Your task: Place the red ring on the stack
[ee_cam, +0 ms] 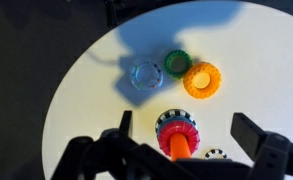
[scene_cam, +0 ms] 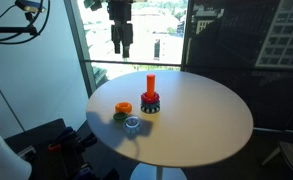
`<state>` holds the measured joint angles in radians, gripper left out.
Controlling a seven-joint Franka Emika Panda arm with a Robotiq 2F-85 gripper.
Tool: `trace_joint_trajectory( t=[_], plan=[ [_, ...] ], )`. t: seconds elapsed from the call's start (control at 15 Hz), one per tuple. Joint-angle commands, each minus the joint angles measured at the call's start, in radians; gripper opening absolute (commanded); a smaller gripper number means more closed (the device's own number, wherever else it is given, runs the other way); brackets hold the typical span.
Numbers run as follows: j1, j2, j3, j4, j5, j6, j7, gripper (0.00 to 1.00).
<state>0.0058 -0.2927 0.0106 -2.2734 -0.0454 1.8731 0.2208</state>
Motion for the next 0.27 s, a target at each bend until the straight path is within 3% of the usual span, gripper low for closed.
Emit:
trace_joint_trajectory(
  t=[0.0,0.2],
  plan=[
    [-0.010,-0.010,0.009,-0.007,0.003,0.000,0.004,1.00],
    [-0.011,-0.024,0.010,-0.021,0.003,0.005,0.010,1.00]
  ],
)
